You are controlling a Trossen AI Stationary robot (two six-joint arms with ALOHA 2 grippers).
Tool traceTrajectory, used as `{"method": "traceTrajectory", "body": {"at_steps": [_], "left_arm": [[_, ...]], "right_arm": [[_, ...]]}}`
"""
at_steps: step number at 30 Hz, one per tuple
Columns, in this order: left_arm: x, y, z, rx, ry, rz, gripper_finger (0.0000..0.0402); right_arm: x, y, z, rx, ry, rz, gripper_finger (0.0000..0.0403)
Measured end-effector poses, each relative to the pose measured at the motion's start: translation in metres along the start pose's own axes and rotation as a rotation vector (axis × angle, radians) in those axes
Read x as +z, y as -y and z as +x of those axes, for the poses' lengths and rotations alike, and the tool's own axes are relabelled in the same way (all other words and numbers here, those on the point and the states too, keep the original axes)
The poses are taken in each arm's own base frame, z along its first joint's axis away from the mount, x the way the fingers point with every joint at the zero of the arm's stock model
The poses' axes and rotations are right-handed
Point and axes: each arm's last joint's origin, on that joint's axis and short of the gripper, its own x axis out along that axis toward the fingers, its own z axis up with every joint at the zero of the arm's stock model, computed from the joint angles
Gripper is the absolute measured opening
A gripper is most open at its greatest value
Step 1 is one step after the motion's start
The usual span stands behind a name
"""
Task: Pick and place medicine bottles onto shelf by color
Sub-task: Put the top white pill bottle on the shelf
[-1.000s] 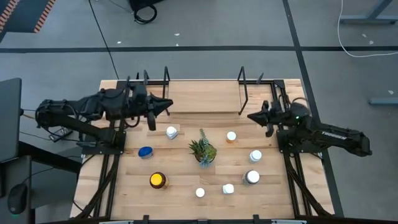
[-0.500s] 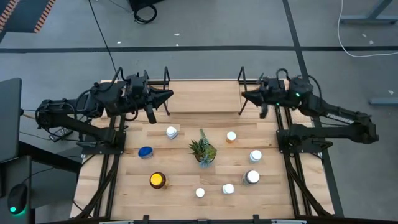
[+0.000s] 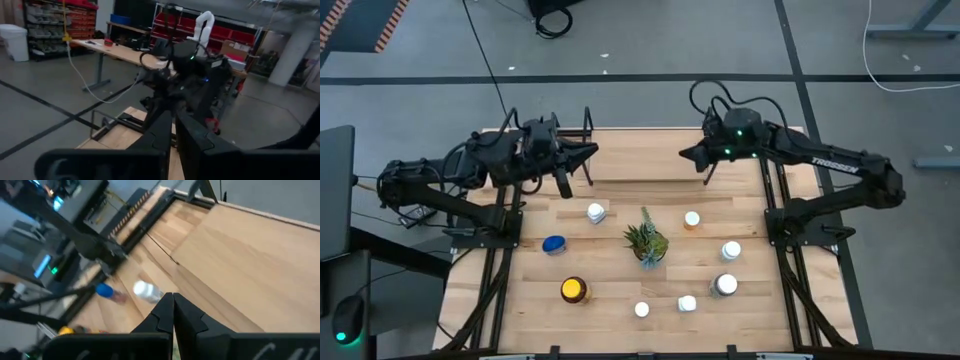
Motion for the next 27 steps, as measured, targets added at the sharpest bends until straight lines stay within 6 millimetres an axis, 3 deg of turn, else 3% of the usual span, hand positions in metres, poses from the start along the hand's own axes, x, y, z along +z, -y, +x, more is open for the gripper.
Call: {"method": "traceTrajectory", "body": {"at_steps": [11, 18, 27], "left_arm": [[0.002, -0.011, 0.004, 0.060, 0.007, -0.001, 0.0082], [0.009, -0.014, 0.005, 0.066, 0.069, -0.025, 0.0089], [0.001, -0.018, 0.005, 0.114, 0.003, -0.046, 0.0116]], "right_arm": [[0.017, -0.023, -0.009, 0.068, 0.053, -0.029, 0.0010], [0.018, -0.021, -0.010, 0.010, 0.089, -0.143, 0.0010], [0.008, -0.015, -0.009, -0.019, -0.044, -0.243, 0.0024]]}}
